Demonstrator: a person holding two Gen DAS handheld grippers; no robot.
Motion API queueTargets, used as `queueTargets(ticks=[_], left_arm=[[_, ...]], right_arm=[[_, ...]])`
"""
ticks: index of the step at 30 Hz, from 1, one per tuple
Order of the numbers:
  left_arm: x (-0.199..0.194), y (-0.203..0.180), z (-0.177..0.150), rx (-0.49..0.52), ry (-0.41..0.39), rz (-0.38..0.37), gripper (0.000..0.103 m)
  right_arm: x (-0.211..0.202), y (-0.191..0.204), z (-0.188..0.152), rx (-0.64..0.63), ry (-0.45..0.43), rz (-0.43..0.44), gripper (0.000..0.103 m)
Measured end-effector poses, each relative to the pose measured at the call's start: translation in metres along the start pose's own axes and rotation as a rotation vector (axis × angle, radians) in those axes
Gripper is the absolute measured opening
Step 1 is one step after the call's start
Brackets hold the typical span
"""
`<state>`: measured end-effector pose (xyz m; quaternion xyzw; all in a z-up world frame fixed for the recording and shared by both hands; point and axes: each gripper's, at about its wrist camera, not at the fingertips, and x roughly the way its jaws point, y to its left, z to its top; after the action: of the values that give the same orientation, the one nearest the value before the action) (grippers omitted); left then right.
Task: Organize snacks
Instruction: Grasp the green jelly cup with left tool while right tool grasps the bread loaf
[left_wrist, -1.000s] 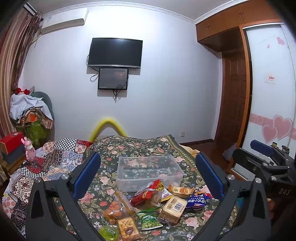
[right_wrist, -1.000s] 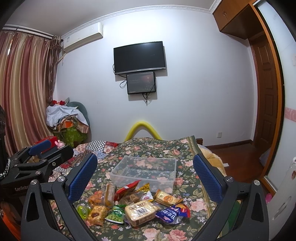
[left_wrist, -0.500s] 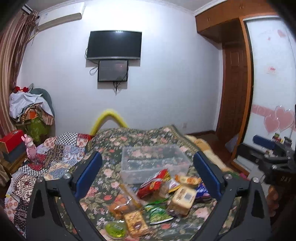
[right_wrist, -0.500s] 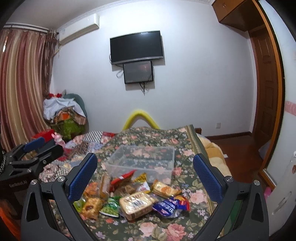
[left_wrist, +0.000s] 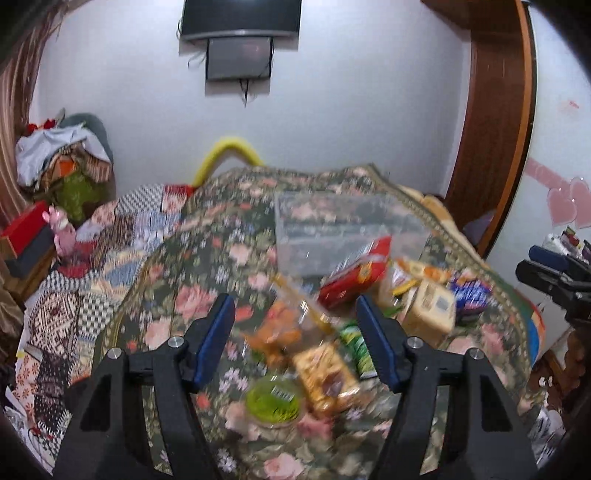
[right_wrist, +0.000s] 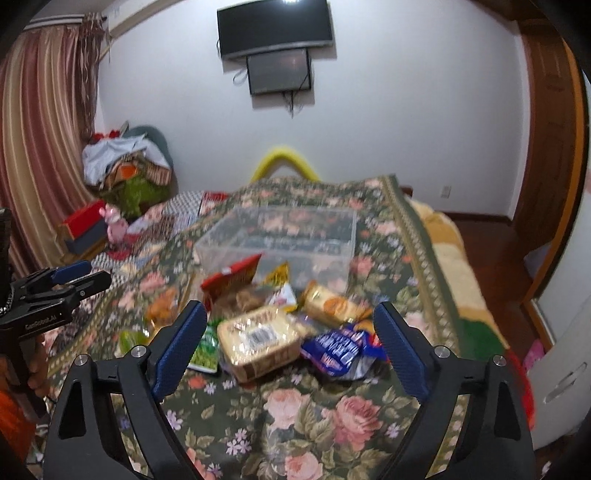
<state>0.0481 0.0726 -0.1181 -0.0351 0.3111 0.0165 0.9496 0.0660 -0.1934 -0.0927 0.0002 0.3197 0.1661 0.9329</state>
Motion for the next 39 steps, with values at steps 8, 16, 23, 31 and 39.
queueTargets(ticks=[8,16,23,31,39], left_arm=[[0.03,0.015,-0.036,-0.021,0.146,-0.001,0.068],[0.056,0.025,-0.059,-0.054,0.244,-0.036,0.068],[0.071,0.033,-0.065,-0.102,0.254,-0.074,0.068],[0.077,0.042,-0.071,-0.116,0.292,-0.078,0.06],[0.086,0.042,-0.076,-0.104,0.311,-0.044,0.057]], right_arm=[[0.03,0.013,-0.012,-0.04,0.122,0.065,0.091],[0.066,0.015,-0.015,-0.039,0.218,0.083,0.091],[0.095,0.013,-0.016,-0.04,0.283,0.09,0.091],[0.112,0.016,-0.022,-0.05,0.317,0.103,0.092],[0.109,0.013,-0.02,-0.051,0.291,0.105,0.085]])
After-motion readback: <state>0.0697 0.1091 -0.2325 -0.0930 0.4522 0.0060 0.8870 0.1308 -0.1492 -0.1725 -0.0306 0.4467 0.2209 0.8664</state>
